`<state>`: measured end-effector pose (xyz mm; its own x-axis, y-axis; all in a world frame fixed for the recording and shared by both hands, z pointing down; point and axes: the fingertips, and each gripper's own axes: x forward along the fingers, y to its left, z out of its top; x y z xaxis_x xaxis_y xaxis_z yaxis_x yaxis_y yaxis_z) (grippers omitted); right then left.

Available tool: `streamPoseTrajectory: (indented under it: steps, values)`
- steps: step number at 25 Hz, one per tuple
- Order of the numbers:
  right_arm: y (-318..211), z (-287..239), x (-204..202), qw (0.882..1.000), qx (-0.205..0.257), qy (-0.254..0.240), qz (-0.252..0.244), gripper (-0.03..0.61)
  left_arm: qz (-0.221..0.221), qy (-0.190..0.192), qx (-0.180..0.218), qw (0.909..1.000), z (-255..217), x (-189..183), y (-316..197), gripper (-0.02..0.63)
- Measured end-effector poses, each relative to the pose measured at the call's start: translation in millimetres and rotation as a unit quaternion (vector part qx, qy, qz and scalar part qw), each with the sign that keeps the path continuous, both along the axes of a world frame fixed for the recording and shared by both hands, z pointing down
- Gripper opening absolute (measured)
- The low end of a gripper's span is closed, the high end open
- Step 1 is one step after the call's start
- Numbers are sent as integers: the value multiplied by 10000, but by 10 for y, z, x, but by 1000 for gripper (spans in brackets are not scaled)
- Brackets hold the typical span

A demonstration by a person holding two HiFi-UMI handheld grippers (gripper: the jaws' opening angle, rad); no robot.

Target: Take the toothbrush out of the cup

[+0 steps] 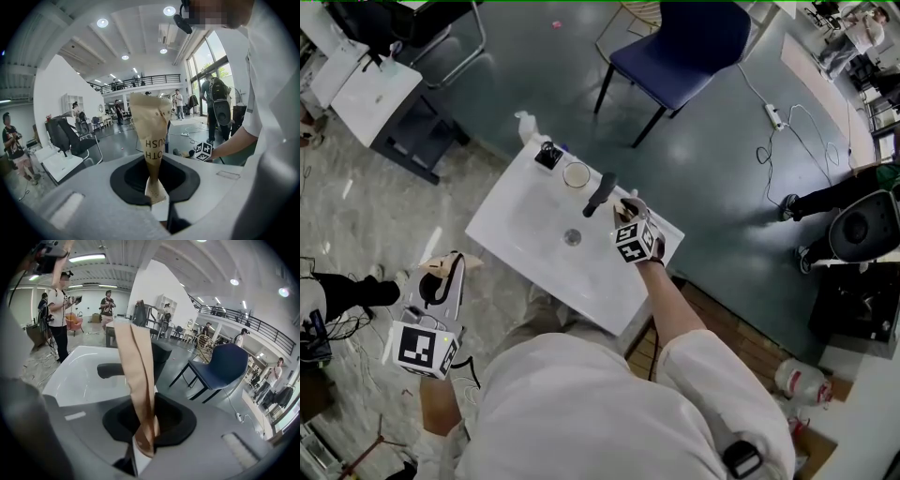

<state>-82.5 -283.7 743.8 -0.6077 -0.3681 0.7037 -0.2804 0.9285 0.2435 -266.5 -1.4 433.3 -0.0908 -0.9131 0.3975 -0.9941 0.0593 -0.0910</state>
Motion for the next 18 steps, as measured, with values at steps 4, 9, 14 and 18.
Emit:
streamPoseTrajectory:
  steps: [4, 9, 14, 18]
  values:
    - [-33, -43, -8, 10000, 37, -34, 15, 44, 32, 27, 12, 10000, 17, -16, -20, 32]
    - [-31, -172, -37, 9999, 37, -154, 21, 44, 81, 62, 37, 9999, 28, -18, -42, 32]
    - [-11, -434, -45, 9990, 24, -417, 129, 44, 158, 124, 81, 9998, -7, -6, -78, 32]
    - [-11, -690, -5, 9976, 10, -648, 249, 44, 290, 114, 196, 9993, 9, 15, -106, 32]
